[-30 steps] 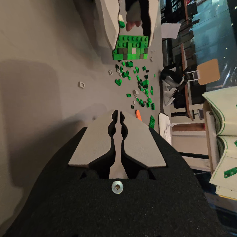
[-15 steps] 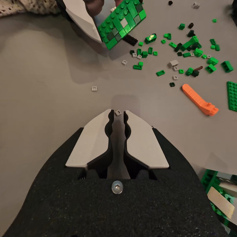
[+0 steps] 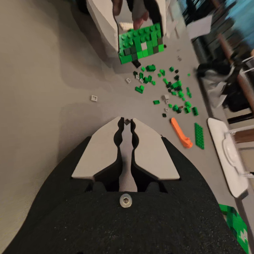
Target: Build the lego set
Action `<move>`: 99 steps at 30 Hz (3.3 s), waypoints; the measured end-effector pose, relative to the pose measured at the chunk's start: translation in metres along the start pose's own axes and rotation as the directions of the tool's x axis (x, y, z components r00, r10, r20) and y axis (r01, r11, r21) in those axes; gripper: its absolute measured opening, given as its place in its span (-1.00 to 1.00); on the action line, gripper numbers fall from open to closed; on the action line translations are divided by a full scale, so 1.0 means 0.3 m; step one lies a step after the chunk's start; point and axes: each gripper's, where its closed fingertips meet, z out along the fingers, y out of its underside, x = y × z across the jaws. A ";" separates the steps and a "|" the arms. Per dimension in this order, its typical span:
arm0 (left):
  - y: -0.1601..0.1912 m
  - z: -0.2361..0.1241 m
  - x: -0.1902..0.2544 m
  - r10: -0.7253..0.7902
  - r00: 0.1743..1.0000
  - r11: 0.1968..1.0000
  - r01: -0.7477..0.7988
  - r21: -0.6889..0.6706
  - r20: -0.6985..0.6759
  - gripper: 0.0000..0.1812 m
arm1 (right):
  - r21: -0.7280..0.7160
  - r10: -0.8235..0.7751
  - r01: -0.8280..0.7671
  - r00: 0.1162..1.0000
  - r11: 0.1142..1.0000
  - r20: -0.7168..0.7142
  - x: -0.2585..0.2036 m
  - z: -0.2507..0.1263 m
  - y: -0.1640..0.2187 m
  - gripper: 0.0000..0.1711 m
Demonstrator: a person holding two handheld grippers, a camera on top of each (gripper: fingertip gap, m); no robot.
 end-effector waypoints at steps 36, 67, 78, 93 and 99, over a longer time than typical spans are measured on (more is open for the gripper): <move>0.004 0.000 0.003 0.013 1.000 1.000 -0.013 -0.007 -0.001 -0.25 | -0.121 0.410 -0.400 0.794 0.908 0.448 -0.150 0.027 -0.097 -0.75; 0.011 0.008 0.008 0.036 0.999 0.999 -0.036 -0.016 -0.009 -0.25 | -0.216 0.355 -0.292 0.859 0.932 0.369 -0.195 0.031 -0.092 -0.92; 0.013 0.010 0.009 0.040 0.999 0.999 -0.040 -0.019 -0.011 -0.25 | -0.772 0.375 0.154 0.805 0.616 0.460 -0.136 -0.221 0.120 -0.93; 0.010 0.006 0.007 0.031 0.999 0.999 -0.032 -0.012 -0.011 -0.25 | -0.897 0.475 0.207 0.789 0.391 0.389 -0.115 -0.273 0.172 -0.79; 0.009 0.008 0.017 0.044 0.999 0.999 -0.045 -0.015 -0.017 -0.25 | -0.689 0.407 -0.106 0.866 0.717 0.290 -0.083 -0.337 0.108 -0.75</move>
